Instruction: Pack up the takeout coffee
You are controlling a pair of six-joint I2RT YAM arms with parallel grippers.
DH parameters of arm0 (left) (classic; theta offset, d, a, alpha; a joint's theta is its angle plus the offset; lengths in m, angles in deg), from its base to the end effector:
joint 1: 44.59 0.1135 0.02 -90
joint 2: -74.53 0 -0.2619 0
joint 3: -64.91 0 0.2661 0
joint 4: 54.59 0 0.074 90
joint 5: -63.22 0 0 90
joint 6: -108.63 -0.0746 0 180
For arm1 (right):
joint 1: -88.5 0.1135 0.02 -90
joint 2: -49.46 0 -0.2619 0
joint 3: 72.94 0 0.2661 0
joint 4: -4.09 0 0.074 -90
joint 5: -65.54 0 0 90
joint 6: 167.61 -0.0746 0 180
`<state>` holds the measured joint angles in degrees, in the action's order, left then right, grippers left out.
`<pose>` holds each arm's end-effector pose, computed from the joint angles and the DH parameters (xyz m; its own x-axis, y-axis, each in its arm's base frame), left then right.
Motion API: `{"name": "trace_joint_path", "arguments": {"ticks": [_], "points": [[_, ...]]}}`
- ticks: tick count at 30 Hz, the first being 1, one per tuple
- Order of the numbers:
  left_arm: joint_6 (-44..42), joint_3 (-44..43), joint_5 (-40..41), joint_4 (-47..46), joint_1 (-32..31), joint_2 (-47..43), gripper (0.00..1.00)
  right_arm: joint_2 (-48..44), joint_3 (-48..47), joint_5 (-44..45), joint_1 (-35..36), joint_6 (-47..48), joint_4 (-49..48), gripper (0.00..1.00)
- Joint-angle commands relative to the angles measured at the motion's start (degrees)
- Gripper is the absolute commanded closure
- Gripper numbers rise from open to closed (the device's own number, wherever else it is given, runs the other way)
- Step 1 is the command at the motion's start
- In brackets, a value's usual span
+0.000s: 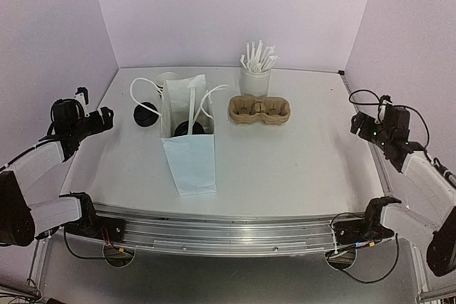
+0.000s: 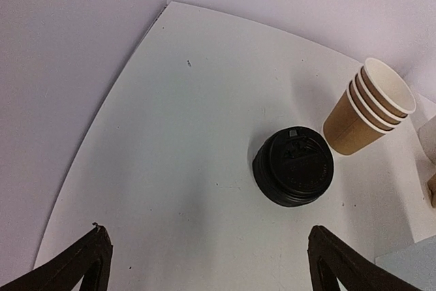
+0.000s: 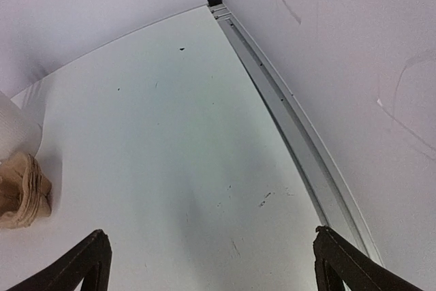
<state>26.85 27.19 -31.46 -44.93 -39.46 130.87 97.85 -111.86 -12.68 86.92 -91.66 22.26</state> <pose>0.2572 0.0170 0.1762 -0.4645 -0.1848 -0.8661 -0.0848 0.9828 -0.1642 0.2383 -0.0218 0.1973 -0.3994 0.2488 -0.8824 0.3141 0.9413 0.1232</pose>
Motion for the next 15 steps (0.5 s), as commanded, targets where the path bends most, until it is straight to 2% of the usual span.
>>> {"name": "trace_joint_path", "arguments": {"ticks": [1,9,15], "points": [[-4.1,3.7,-0.9,-5.1,1.0,-1.6,0.0,-6.3,7.3,-3.2,-0.1,1.3,-12.6,0.02],[-0.5,8.0,-0.6,-8.2,1.4,-2.5,0.0,-7.8,13.0,-2.8,-0.1,2.3,-17.2,0.02],[2.5,6.5,1.0,-6.4,1.6,-1.7,0.01,-7.2,14.9,-2.1,-0.1,1.8,-19.3,0.02]]}}
